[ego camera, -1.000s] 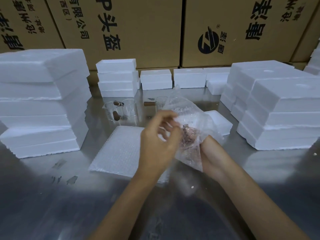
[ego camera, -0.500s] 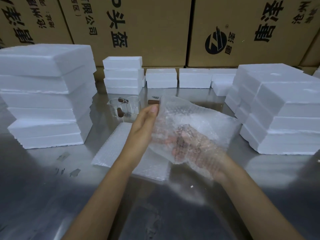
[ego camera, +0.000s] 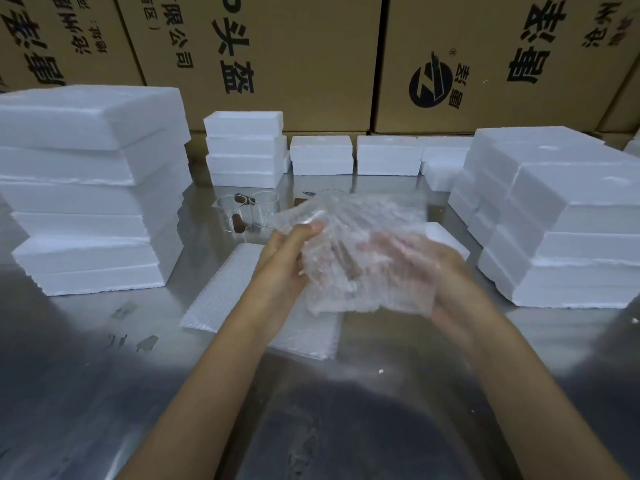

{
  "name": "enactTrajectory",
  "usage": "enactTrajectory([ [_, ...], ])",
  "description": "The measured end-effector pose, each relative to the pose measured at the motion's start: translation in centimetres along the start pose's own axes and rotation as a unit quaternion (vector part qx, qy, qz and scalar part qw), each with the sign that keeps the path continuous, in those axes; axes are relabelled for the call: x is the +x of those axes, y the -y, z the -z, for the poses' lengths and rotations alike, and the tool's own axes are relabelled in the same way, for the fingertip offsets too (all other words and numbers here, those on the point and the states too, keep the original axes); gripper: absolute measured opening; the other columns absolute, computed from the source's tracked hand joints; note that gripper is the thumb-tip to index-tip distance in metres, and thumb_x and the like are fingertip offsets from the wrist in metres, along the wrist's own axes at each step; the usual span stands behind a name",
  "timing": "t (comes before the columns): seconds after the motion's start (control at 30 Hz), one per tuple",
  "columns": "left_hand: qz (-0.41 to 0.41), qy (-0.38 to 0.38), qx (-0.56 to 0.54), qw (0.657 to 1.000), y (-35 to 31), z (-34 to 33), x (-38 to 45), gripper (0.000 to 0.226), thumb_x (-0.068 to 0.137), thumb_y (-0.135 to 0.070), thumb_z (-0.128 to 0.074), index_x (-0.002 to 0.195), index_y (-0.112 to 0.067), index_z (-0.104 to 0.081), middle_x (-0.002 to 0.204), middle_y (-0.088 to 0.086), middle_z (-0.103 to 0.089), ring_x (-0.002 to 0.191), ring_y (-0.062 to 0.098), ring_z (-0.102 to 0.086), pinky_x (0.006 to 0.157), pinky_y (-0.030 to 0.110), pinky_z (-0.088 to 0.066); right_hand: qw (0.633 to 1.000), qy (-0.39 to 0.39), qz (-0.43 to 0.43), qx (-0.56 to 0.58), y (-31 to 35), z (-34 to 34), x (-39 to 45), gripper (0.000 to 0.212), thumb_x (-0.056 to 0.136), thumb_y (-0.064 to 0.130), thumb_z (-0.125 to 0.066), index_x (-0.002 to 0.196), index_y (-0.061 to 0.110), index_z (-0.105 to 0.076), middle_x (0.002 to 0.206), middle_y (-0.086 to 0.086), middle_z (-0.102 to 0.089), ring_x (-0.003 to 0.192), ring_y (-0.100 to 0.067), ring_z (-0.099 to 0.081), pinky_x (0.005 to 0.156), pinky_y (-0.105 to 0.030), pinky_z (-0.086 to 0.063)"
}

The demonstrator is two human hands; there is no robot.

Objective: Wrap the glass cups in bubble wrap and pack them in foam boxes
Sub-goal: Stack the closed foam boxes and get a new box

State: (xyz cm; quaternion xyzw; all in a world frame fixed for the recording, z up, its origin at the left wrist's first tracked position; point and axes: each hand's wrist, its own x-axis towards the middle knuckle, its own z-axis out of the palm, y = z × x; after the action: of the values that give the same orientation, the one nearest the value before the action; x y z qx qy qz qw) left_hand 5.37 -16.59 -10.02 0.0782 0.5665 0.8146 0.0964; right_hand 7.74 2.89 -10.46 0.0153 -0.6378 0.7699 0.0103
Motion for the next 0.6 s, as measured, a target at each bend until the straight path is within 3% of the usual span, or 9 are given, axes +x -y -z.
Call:
enactTrajectory([
  [0.07,-0.009,-0.031,-0.050,0.998,-0.3,0.8,0.3,0.058,0.083,-0.038,-0.067,0.135,-0.013,-0.057,0.128,0.014,-0.066,0.121,0.033,-0.061,0.111,0.055,-0.041,0.984,-0.117,0.081,0.104,0.6,1.6,0.3,0.018,0.092,0.005,-0.060,0.093,0.013,-0.076,0.098,-0.007,-0.076,0.094,-0.023,-0.072,0.082,-0.027,-0.057],
  [0.13,-0.020,-0.052,-0.101,0.993,-0.5,1.5,0.5,0.043,0.089,-0.033,-0.065,0.129,-0.015,-0.062,0.118,0.010,-0.071,0.111,0.028,-0.065,0.109,0.049,-0.045,0.973,-0.179,0.087,0.114,0.1,2.2,0.4,0.023,0.095,-0.004,-0.052,0.105,0.009,-0.067,0.104,-0.008,-0.071,0.104,-0.024,-0.066,0.091,-0.027,-0.052],
  [0.2,-0.021,-0.051,-0.148,0.988,-0.4,1.9,0.6,0.040,0.090,-0.029,-0.065,0.128,-0.016,-0.062,0.116,0.007,-0.072,0.106,0.024,-0.068,0.096,0.041,-0.055,0.987,-0.112,0.027,0.116,-1.0,1.6,0.6,0.033,0.093,-0.006,-0.053,0.122,0.008,-0.058,0.120,-0.012,-0.063,0.113,-0.027,-0.061,0.096,-0.031,-0.047],
  [0.27,-0.024,-0.025,-0.164,0.986,-0.1,1.8,0.6,0.039,0.088,-0.027,-0.068,0.125,-0.017,-0.063,0.117,0.008,-0.072,0.102,0.024,-0.070,0.086,0.037,-0.059,0.995,0.035,-0.024,0.092,-1.5,0.1,0.0,0.049,0.085,0.003,-0.061,0.133,0.009,-0.053,0.132,-0.011,-0.061,0.117,-0.025,-0.062,0.097,-0.033,-0.048],
  [0.33,-0.023,0.004,-0.131,0.991,0.3,1.5,0.7,0.038,0.082,-0.025,-0.072,0.119,-0.018,-0.066,0.117,0.009,-0.070,0.104,0.026,-0.068,0.091,0.040,-0.058,0.992,0.118,-0.007,0.049,-1.8,-1.0,-0.4,0.050,0.084,0.016,-0.069,0.133,0.010,-0.058,0.130,-0.008,-0.066,0.118,-0.023,-0.064,0.096,-0.033,-0.052],
  [0.4,-0.009,0.038,-0.078,0.996,0.6,1.1,0.7,0.046,0.073,-0.025,-0.076,0.117,-0.016,-0.067,0.115,0.012,-0.068,0.107,0.030,-0.063,0.097,0.042,-0.052,0.994,0.063,0.020,0.084,-1.4,-1.3,-0.5,0.044,0.084,0.024,-0.074,0.124,0.008,-0.065,0.122,-0.011,-0.070,0.113,-0.026,-0.067,0.094,-0.035,-0.055],
  [0.47,0.006,0.079,-0.008,0.997,0.9,0.6,0.4,0.065,0.068,-0.024,-0.078,0.127,-0.008,-0.059,0.121,0.016,-0.067,0.112,0.033,-0.063,0.099,0.045,-0.049,0.993,-0.057,0.022,0.101,-0.7,-0.6,-0.3,0.022,0.080,0.026,-0.078,0.097,0.012,-0.075,0.099,-0.011,-0.075,0.093,-0.027,-0.072,0.087,-0.039,-0.056],
  [0.5,0.011,0.095,0.043,0.995,1.2,0.3,0.3,0.071,0.066,-0.023,-0.080,0.130,-0.006,-0.054,0.121,0.013,-0.069,0.113,0.030,-0.065,0.099,0.046,-0.050,0.991,-0.104,0.023,0.075,-0.4,0.1,-0.3,0.010,0.079,0.026,-0.080,0.082,0.017,-0.076,0.086,-0.008,-0.074,0.082,-0.025,-0.071,0.085,-0.040,-0.055],
  [0.6,0.008,0.113,0.210,0.971,2.2,-0.5,0.0,0.065,0.066,-0.024,-0.088,0.119,-0.018,-0.051,0.109,-0.003,-0.074,0.102,0.016,-0.071,0.087,0.031,-0.058,0.976,-0.181,0.040,-0.115,-0.7,1.4,-0.1,0.023,0.083,0.024,-0.075,0.062,0.015,-0.068,0.062,0.000,-0.063,0.063,-0.017,-0.060,0.069,-0.029,-0.052],
])
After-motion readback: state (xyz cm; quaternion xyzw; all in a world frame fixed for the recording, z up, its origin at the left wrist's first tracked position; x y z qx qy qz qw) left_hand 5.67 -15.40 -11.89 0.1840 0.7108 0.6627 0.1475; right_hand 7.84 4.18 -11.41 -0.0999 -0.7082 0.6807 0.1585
